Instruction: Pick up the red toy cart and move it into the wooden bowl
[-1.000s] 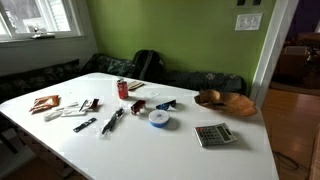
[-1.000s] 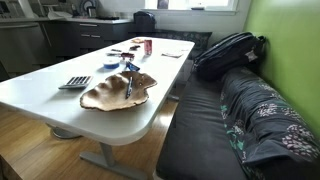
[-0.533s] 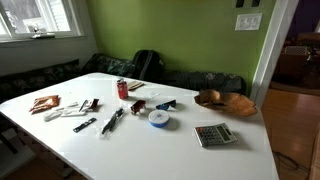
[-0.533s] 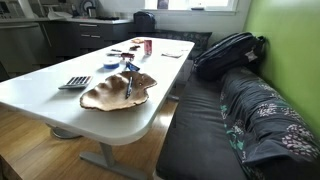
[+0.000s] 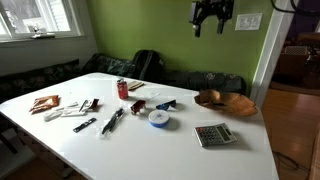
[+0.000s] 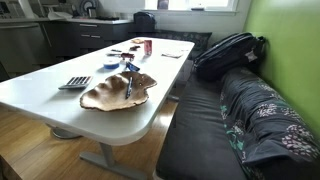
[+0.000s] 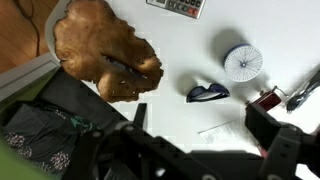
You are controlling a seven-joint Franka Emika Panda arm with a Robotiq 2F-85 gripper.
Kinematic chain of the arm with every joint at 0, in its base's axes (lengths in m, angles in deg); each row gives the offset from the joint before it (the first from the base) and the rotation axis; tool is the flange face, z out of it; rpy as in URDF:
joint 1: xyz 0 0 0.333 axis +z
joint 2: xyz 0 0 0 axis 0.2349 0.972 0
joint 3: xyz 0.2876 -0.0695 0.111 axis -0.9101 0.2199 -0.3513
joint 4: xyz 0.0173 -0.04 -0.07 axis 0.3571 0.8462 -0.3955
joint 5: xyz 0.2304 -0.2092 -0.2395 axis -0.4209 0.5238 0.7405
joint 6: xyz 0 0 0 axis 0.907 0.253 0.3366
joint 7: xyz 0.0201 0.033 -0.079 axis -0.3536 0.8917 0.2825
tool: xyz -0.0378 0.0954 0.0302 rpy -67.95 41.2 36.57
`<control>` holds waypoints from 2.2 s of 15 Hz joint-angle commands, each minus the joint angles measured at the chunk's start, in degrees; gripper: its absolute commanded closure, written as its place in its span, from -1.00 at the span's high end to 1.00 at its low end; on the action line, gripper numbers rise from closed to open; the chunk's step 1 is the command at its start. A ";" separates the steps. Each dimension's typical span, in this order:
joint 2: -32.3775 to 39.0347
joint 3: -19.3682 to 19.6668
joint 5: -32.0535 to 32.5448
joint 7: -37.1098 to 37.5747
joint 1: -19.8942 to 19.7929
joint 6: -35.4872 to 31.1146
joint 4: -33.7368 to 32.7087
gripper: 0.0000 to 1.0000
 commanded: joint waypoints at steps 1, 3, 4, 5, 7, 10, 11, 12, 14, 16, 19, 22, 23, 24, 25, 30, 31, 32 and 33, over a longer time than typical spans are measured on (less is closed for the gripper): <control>13.19 -0.73 3.40 10.78 4.28 -1.61 -6.45 1.00; 20.29 1.10 5.16 15.30 6.59 -1.90 -9.67 1.00; 23.98 2.16 2.71 14.55 7.46 2.70 -13.25 1.00; 16.33 2.64 2.74 12.73 8.16 -1.26 -6.47 1.00; 22.02 4.07 2.38 13.24 9.16 -0.32 -10.05 1.00; 24.35 4.62 2.20 13.14 9.29 0.53 -12.55 1.00; 24.28 4.60 2.20 13.15 9.34 0.93 -12.89 1.00; 25.86 4.61 -2.53 17.37 9.29 -1.08 -13.57 1.00; 29.48 5.93 -4.11 22.10 10.77 -6.45 -15.15 1.00; 34.42 6.92 -5.71 26.12 12.27 -13.02 -18.05 1.00; 42.17 9.99 -4.84 33.51 15.38 -22.90 -23.64 1.00; 50.32 14.31 -3.57 41.76 19.88 -30.92 -31.12 1.00; 53.19 16.31 -2.88 45.08 21.65 -32.80 -33.79 1.00; 55.65 18.28 -2.34 48.34 23.30 -33.88 -36.28 1.00; 58.32 19.76 -2.06 50.83 24.63 -34.16 -38.96 1.00; 68.59 22.49 -1.68 57.00 26.44 -28.66 -51.09 1.00; 69.74 21.35 -2.18 55.65 25.64 -27.20 -52.83 1.00; 70.73 19.87 -2.65 53.50 24.73 -25.78 -54.67 1.00; 71.71 20.36 -1.94 53.41 25.06 -25.09 -56.40 1.00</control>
